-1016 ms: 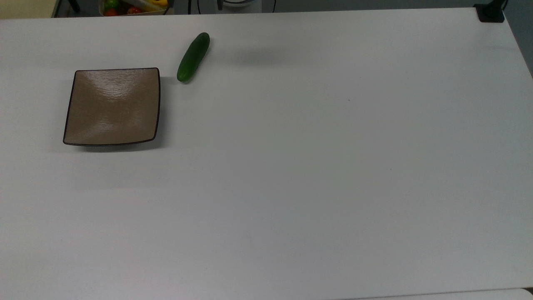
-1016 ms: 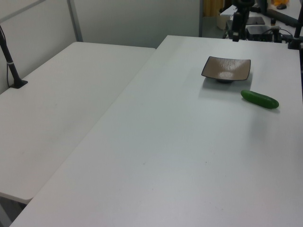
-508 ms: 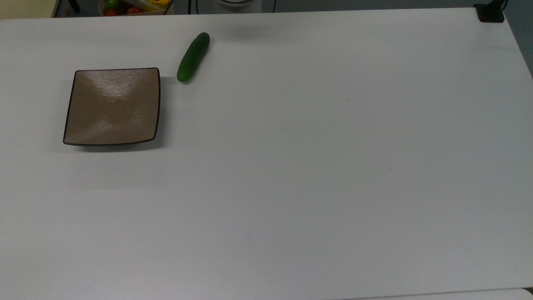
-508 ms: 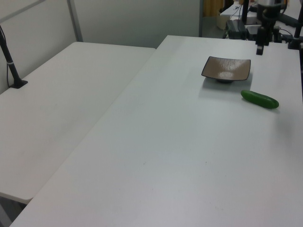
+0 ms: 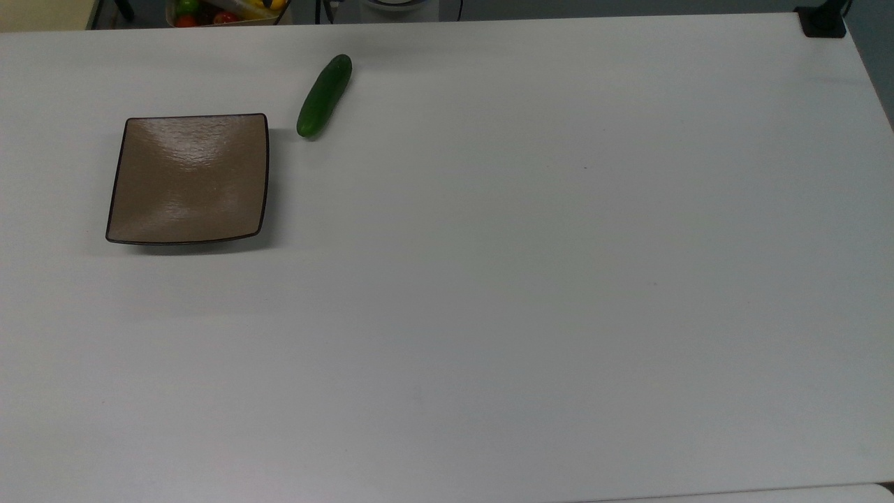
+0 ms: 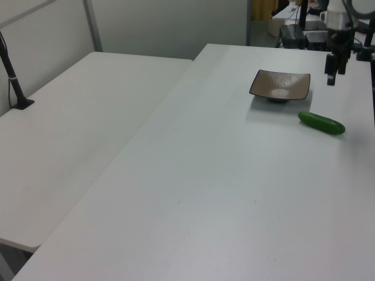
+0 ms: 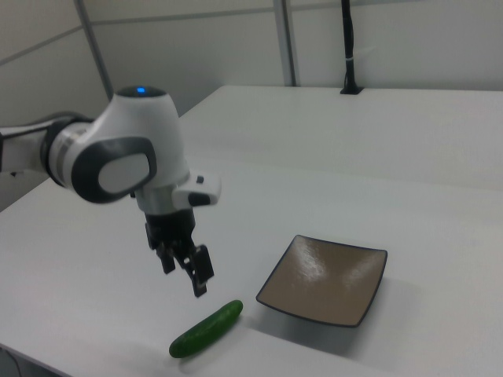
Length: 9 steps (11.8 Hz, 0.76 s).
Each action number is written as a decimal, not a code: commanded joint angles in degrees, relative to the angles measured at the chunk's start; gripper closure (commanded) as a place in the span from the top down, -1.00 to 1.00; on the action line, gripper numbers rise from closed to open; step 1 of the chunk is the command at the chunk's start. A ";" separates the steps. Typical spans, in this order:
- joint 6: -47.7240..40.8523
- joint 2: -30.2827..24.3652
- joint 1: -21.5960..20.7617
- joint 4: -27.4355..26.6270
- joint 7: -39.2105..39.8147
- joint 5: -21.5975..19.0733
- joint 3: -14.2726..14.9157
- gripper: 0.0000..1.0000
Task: Cucumber placed on a ceramic plate
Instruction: 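Lower the open gripper down onto the green cucumber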
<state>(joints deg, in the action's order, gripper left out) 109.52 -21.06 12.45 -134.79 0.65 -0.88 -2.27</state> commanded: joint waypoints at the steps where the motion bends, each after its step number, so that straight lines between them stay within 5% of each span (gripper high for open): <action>1: 4.72 2.94 0.47 -3.29 0.32 -1.23 -0.63 1.00; 9: 15.19 18.33 0.03 -3.02 -0.21 -0.44 -0.72 1.00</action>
<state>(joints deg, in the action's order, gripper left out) 123.05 -4.93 12.67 -138.21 0.63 -0.88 -2.49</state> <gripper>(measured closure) 0.000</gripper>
